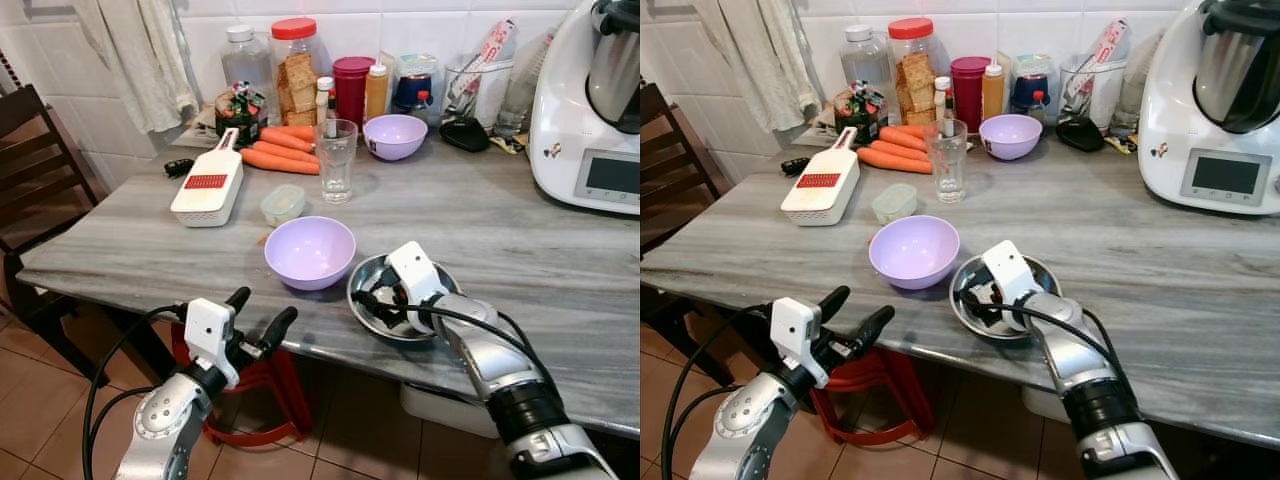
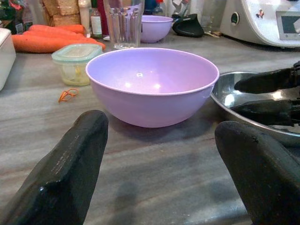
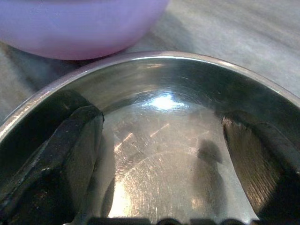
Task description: Setting the table
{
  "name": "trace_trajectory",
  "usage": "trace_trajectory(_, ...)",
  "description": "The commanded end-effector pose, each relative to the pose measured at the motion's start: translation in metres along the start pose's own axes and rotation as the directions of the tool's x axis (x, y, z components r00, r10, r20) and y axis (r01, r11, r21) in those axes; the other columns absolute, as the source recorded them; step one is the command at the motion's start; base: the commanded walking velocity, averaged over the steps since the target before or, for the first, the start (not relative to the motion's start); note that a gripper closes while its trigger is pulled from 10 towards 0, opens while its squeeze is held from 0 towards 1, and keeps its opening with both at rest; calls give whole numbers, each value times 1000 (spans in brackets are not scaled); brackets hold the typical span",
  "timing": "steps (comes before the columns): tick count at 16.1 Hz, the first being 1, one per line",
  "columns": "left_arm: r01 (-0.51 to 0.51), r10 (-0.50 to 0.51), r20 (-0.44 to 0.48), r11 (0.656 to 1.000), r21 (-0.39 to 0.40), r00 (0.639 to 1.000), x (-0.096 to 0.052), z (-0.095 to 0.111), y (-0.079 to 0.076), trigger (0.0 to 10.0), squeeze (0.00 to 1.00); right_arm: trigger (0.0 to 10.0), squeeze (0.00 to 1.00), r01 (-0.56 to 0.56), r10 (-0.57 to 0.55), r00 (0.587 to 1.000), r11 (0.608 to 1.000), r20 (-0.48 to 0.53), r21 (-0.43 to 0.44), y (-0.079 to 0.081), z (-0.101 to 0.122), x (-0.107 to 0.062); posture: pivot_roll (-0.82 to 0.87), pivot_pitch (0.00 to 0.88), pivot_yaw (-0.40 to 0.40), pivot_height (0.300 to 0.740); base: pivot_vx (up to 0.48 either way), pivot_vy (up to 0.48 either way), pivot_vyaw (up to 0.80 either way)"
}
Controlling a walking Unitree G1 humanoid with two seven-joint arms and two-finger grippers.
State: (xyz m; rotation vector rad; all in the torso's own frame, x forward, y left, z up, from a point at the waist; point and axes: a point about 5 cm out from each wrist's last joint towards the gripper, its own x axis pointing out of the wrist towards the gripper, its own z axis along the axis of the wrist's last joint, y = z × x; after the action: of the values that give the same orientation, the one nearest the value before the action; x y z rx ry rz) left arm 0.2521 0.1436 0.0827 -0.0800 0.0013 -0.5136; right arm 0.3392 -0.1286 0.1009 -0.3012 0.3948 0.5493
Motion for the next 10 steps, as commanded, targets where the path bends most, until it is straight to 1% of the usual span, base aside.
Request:
trace_trajectory(1, -3, 3, -17, 1000, 9, 1000, -2, -1, 1, 10000, 0, 10000, 0, 4, -3, 1000, 1000, 22, -18, 1, 9, 4, -102, 0, 97, 740, 0, 0, 0)
trace_trajectory(3, -2, 2, -18, 1000, 10, 1000, -2, -2, 0, 10000, 0, 10000, 0, 34, -33, 998, 999, 46, -13, 0, 13, 9, -100, 0, 99, 740, 0, 0, 0)
trace_trajectory(6, -4, 4, -18, 1000, 12, 1000, -3, -1, 0, 10000, 0, 10000, 0, 61, -60, 995, 998, 78, -13, -1, 16, 8, -96, 0, 98, 740, 0, 0, 0)
trace_trajectory(8, -10, 10, -15, 1000, 13, 1000, -3, -1, 1, 10000, 0, 10000, 0, 102, -99, 987, 995, 125, -17, -5, 20, 3, -97, 0, 99, 740, 0, 0, 0)
trace_trajectory(10, -11, 11, -10, 1000, 13, 1000, -2, 0, 1, 10000, 0, 10000, 0, 159, -163, 964, 987, 212, 38, -12, 28, -8, -98, 0, 100, 740, 0, 0, 0)
